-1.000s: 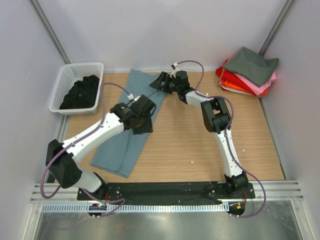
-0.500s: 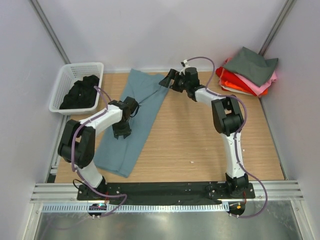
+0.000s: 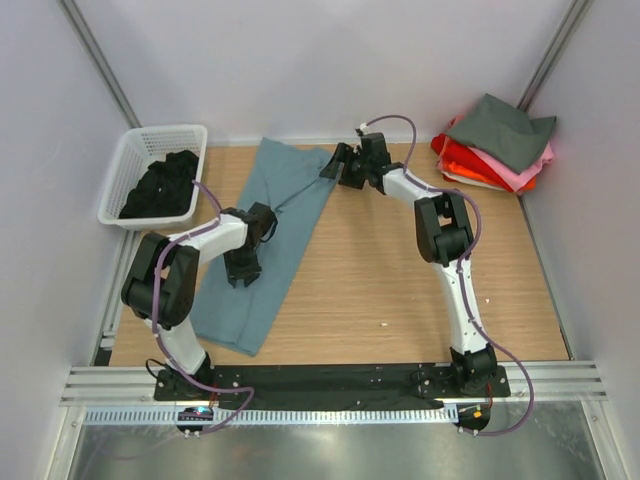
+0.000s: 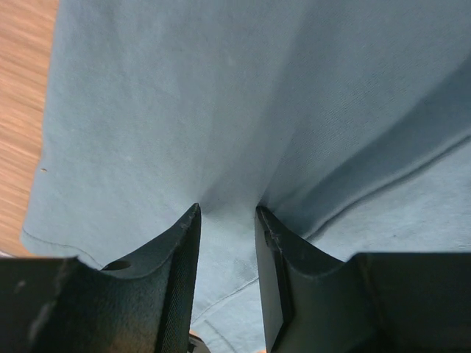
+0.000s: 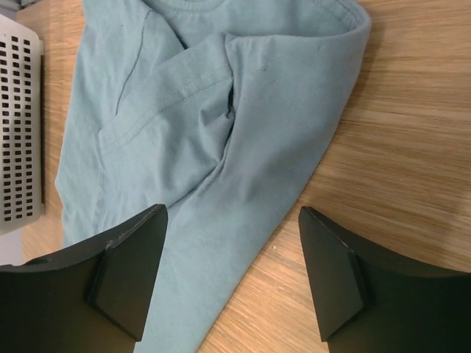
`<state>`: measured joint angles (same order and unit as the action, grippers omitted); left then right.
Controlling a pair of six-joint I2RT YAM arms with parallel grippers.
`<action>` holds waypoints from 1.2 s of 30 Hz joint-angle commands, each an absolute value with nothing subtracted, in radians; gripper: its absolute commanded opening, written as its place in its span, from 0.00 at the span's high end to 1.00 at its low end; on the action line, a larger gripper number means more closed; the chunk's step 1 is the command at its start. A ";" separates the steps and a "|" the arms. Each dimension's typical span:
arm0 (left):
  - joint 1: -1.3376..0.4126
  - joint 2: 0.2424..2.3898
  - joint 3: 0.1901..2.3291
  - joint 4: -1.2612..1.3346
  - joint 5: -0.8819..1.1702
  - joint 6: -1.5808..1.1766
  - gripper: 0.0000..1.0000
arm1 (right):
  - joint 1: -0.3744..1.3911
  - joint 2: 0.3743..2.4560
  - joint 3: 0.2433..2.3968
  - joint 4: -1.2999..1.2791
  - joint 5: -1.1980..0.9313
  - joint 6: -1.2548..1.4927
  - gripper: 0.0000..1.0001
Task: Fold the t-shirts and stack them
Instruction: Fold the tshirt
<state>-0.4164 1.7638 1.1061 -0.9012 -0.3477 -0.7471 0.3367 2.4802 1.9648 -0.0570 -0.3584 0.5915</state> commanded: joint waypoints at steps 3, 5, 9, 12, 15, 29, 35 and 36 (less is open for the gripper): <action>-0.414 1.709 1.031 -0.873 -0.313 -0.759 0.64 | 0.341 2.557 2.051 -0.118 -0.394 0.615 0.31; -0.414 1.686 1.013 -0.848 -0.278 -0.759 0.66 | 0.342 2.588 2.104 -0.126 -0.425 0.630 0.39; -0.420 1.678 0.991 -0.809 -0.181 -0.775 0.67 | 0.341 2.644 2.164 -0.112 -0.498 0.675 0.53; -0.468 1.697 0.982 -0.778 -0.137 -0.805 0.68 | 0.333 2.643 2.166 -0.104 -0.494 0.676 0.68; -0.543 1.733 1.006 -0.769 -0.124 -0.841 0.69 | 0.308 2.645 2.183 -0.098 -0.485 0.678 0.73; -0.798 2.013 1.296 -0.741 -0.006 -0.934 0.71 | 0.209 2.678 2.249 -0.092 -0.492 0.701 0.67; -0.799 1.945 1.313 -0.848 -0.127 -0.907 0.69 | 0.209 2.665 2.243 -0.144 -0.495 0.675 0.38; -0.799 1.912 1.325 -0.892 -0.147 -0.896 0.67 | 0.209 2.625 2.206 -0.144 -0.500 0.652 0.31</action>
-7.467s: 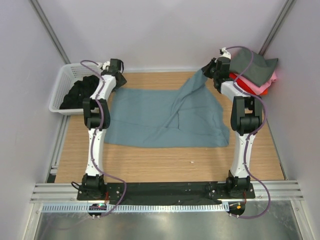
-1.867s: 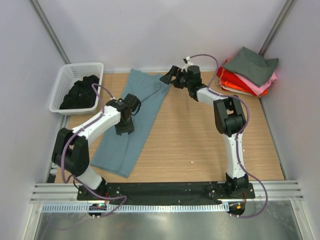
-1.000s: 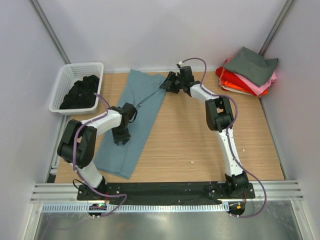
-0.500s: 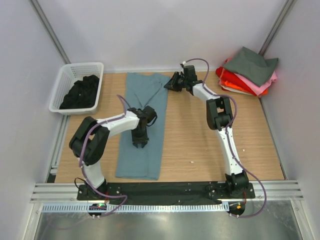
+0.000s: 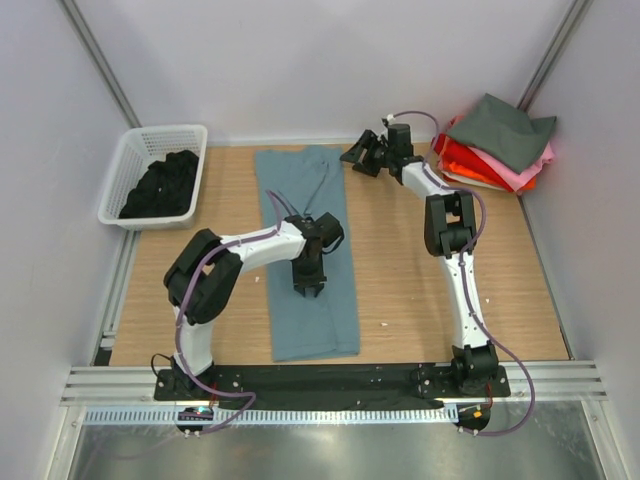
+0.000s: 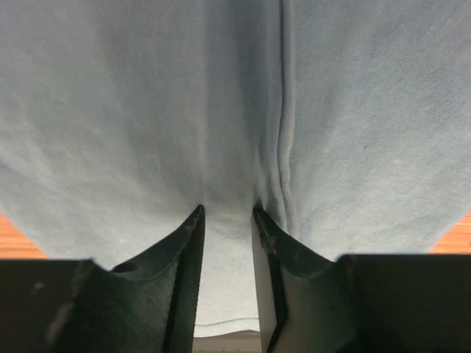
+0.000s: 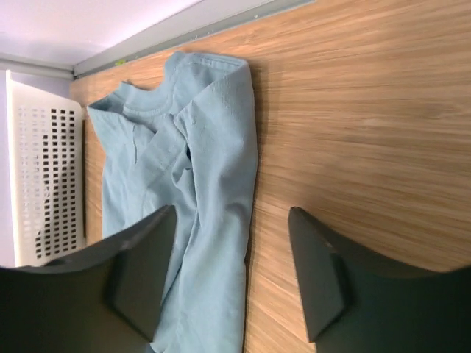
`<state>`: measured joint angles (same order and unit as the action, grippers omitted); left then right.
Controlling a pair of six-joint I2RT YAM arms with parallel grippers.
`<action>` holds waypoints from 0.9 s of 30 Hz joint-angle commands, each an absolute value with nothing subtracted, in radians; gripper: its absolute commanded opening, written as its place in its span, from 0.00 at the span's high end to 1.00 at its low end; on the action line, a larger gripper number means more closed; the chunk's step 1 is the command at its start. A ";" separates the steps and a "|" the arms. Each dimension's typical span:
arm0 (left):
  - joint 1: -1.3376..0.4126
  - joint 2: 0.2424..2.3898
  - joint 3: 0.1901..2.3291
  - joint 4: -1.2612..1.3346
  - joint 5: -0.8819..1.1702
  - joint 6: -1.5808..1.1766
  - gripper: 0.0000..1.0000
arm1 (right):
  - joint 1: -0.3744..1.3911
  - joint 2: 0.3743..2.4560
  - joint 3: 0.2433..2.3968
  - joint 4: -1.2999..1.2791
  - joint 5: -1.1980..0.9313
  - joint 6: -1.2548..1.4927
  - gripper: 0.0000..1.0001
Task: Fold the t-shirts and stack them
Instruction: Fold the tshirt
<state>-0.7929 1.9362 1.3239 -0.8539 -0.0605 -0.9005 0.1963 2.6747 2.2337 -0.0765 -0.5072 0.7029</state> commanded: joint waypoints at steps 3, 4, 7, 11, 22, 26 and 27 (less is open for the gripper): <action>-0.802 1.836 1.376 -1.012 -0.262 -0.881 0.59 | 0.209 2.440 1.999 -0.118 -0.471 0.574 0.23; -0.802 1.775 1.387 -1.041 -0.291 -0.873 0.57 | 0.209 2.384 1.932 -0.104 -0.453 0.560 0.22; -0.805 1.628 1.385 -1.111 -0.380 -0.871 0.20 | 0.210 2.144 1.692 -0.072 -0.374 0.540 0.18; -0.802 1.400 1.211 -0.987 -0.350 -0.888 0.00 | 0.242 1.870 1.390 -0.118 -0.280 0.566 0.18; -0.850 0.950 0.631 -0.789 -0.144 -1.141 0.21 | 0.560 1.137 0.668 -0.356 -0.060 0.779 0.22; -0.862 0.833 0.513 -0.716 -0.115 -1.178 0.25 | 0.687 0.976 0.574 -0.405 -0.038 0.871 0.28; -0.865 0.810 0.502 -0.709 -0.112 -1.187 0.26 | 0.716 0.954 0.543 -0.408 -0.034 0.897 0.29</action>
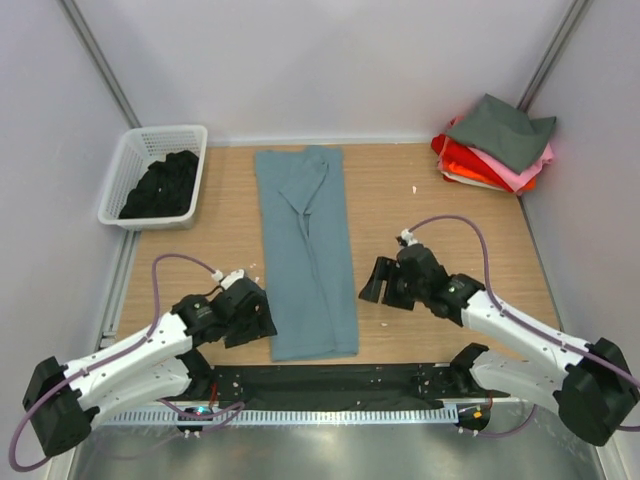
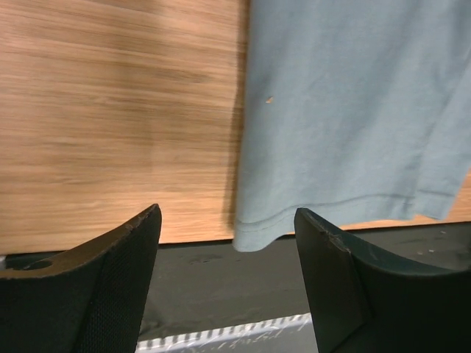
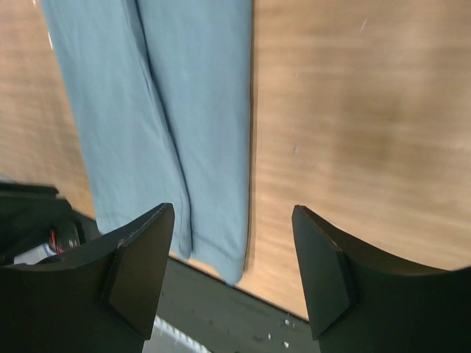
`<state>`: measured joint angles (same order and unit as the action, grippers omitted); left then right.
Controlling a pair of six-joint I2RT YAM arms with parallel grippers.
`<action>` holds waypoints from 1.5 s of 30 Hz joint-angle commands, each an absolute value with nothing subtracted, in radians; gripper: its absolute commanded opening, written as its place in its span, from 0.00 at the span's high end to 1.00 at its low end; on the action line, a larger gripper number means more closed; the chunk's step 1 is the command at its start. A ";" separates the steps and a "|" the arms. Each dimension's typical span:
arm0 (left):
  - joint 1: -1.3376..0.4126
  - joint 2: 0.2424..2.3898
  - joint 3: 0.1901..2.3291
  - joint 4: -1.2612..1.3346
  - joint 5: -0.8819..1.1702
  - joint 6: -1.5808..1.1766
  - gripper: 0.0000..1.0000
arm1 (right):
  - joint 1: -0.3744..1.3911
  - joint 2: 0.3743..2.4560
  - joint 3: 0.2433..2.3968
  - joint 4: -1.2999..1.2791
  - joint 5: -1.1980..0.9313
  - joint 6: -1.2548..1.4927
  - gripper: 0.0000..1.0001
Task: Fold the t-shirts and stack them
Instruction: Fold the tshirt
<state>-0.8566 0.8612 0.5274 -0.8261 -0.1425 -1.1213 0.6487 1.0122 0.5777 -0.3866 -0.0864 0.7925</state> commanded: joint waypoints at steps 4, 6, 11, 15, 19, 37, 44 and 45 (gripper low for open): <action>-0.885 0.804 0.474 -0.703 -0.109 -1.203 0.27 | 0.839 0.969 0.476 -0.384 -0.012 0.963 0.32; -0.902 0.810 0.465 -0.704 -0.107 -1.213 0.28 | 0.929 0.980 0.445 -0.367 0.015 0.998 0.34; -0.966 0.836 0.430 -0.698 -0.123 -1.281 0.29 | 1.077 1.025 0.426 -0.322 0.107 1.103 0.42; -1.038 0.839 0.399 -0.675 -0.138 -1.336 0.30 | 1.141 1.087 0.440 -0.282 0.124 1.120 0.43; -1.066 0.841 0.388 -0.672 -0.149 -1.362 0.31 | 1.154 1.143 0.453 -0.268 0.127 1.106 0.47; -1.114 1.034 0.406 -0.591 -0.230 -1.388 0.74 | 1.155 1.155 0.433 -0.259 0.124 1.080 0.75; -1.127 1.051 0.455 -0.615 -0.210 -1.379 1.00 | 1.155 1.102 0.439 -0.302 0.146 1.095 0.99; -1.131 1.045 0.468 -0.647 -0.212 -1.382 1.00 | 1.154 1.088 0.443 -0.323 0.153 1.098 0.98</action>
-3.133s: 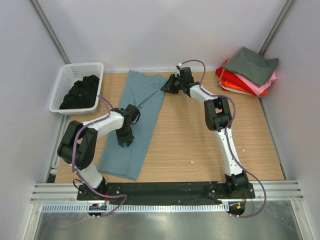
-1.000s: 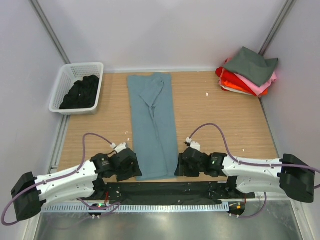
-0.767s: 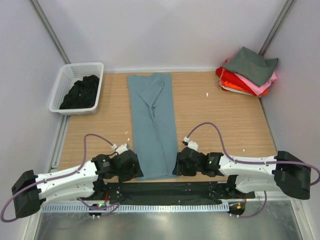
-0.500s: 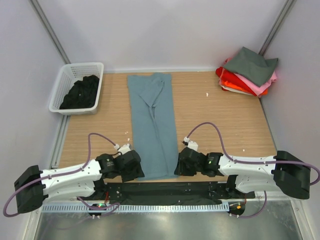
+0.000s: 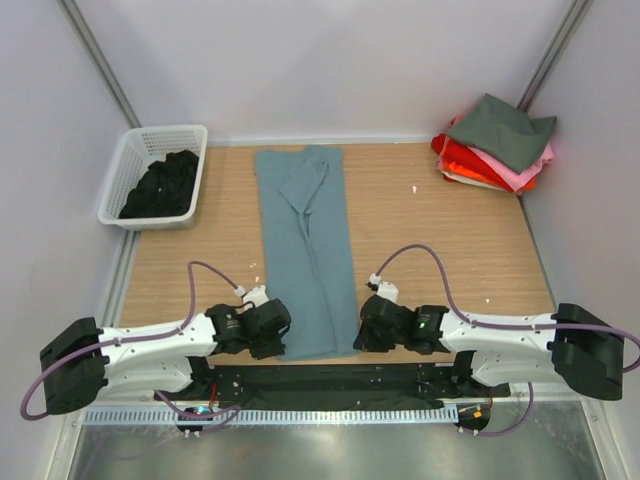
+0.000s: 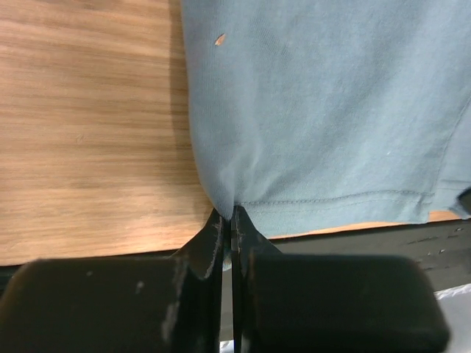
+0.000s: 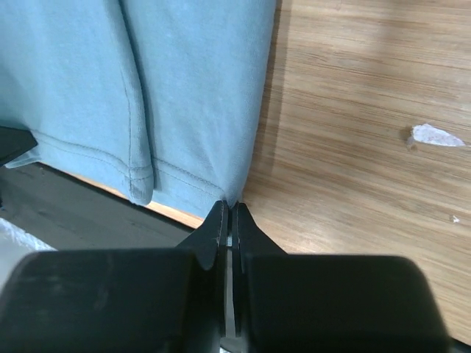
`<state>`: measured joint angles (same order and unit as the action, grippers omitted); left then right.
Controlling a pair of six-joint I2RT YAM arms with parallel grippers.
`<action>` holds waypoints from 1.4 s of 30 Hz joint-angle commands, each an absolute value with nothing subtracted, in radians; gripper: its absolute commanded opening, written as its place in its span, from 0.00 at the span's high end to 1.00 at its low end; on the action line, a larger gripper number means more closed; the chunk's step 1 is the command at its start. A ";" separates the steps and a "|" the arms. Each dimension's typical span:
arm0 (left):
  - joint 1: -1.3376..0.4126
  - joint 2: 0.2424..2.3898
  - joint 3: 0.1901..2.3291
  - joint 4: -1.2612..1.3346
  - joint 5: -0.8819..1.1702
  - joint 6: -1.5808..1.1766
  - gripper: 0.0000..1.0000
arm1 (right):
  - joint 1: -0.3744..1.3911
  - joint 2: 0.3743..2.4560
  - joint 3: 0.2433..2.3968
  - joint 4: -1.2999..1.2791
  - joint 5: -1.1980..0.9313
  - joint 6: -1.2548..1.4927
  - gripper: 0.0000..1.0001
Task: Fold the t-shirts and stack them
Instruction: Fold the tshirt
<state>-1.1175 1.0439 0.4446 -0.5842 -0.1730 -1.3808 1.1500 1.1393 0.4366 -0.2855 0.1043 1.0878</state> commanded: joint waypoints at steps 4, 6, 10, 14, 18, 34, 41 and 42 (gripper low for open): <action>-1.131 1.014 0.601 -0.793 -0.259 -1.376 1.00 | 1.154 1.040 0.518 -0.388 0.195 1.091 0.99; -1.131 1.017 0.682 -0.868 -0.302 -1.350 1.00 | 1.152 1.046 0.564 -0.449 0.248 1.069 0.99; -1.092 1.078 0.814 -0.936 -0.325 -1.266 1.00 | 1.086 1.098 0.664 -0.485 0.230 1.002 0.99; -0.997 1.146 0.922 -0.979 -0.321 -1.157 1.00 | 0.944 1.158 0.748 -0.474 0.169 0.905 0.99; -0.856 1.201 1.000 -0.939 -0.262 -1.034 1.00 | 0.838 1.258 0.891 -0.508 0.133 0.775 0.99; -0.509 1.624 1.393 -0.923 -0.166 -0.677 1.00 | 0.592 1.692 1.392 -0.551 0.019 0.508 0.99; -0.431 1.733 1.521 -0.931 -0.133 -0.638 1.00 | 0.552 1.810 1.519 -0.574 -0.020 0.471 0.99; -0.422 1.743 1.534 -0.934 -0.132 -0.634 1.00 | 0.543 1.819 1.528 -0.574 -0.021 0.468 0.99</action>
<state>-0.4492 1.7210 1.4658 -0.9215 -0.1452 -0.6853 0.5644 1.8072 1.4590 -0.5625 0.0059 0.5114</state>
